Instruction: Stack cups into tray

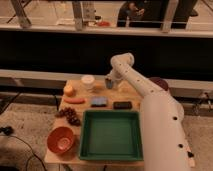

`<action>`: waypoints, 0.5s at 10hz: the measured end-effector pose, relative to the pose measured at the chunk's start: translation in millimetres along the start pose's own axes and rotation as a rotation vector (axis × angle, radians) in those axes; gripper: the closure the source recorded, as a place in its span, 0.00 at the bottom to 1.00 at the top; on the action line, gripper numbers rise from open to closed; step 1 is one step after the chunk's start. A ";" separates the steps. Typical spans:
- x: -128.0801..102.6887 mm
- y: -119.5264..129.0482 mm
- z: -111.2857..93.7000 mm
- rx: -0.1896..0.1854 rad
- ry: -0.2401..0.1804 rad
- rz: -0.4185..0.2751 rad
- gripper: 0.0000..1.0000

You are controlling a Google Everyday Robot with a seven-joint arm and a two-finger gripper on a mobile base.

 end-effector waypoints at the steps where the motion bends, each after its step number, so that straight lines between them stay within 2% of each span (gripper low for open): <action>1: 1.9 -0.5 -1.2 0.001 0.004 0.002 0.20; 5: 6.4 2.3 -1.8 -0.006 0.009 0.007 0.20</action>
